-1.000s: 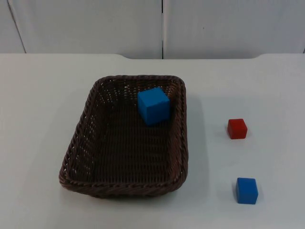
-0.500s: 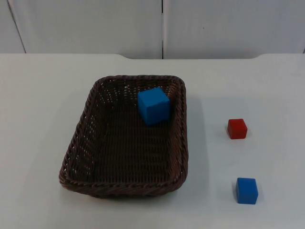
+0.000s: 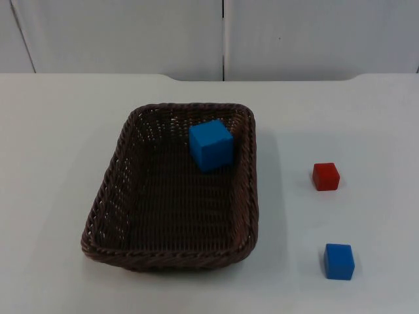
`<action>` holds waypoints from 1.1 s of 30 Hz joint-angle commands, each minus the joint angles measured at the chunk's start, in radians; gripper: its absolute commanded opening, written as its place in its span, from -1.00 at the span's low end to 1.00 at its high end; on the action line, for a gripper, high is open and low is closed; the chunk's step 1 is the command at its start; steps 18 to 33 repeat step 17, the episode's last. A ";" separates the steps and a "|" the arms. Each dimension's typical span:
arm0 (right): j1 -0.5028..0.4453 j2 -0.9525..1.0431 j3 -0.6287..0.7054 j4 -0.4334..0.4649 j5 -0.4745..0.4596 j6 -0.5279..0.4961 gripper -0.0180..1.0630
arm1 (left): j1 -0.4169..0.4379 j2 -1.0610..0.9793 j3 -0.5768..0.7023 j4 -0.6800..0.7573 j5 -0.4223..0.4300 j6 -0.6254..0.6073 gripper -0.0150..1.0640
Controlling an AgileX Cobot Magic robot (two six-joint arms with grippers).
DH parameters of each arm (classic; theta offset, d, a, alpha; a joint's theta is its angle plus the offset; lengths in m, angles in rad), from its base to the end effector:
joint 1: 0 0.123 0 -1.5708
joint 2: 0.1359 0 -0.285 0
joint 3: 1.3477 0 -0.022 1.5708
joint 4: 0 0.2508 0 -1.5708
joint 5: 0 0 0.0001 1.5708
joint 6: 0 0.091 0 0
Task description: Pick up the basket with the left hand and place the largest block into the basket with the right hand.
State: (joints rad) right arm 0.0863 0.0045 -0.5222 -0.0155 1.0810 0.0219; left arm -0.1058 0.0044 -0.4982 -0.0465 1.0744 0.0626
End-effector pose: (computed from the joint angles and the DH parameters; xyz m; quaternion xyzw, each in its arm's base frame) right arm -0.0074 -0.0019 0.2818 -0.0270 0.8535 0.0204 0.5201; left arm -0.0049 -0.0032 0.2758 0.0732 0.8550 -0.0343 0.5123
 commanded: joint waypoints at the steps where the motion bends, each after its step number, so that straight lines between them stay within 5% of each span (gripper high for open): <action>1: -0.006 -0.004 0.005 0.001 -0.004 -0.004 0.98 | 0.002 -0.004 0.003 0.004 -0.001 -0.009 0.98; 17: -0.006 -0.004 0.005 0.001 -0.004 -0.004 0.98 | 0.089 -0.004 0.003 0.004 -0.001 -0.009 0.98; 33: -0.006 -0.004 0.005 0.001 -0.004 -0.004 0.98 | 0.089 -0.004 0.003 0.004 -0.001 -0.009 0.98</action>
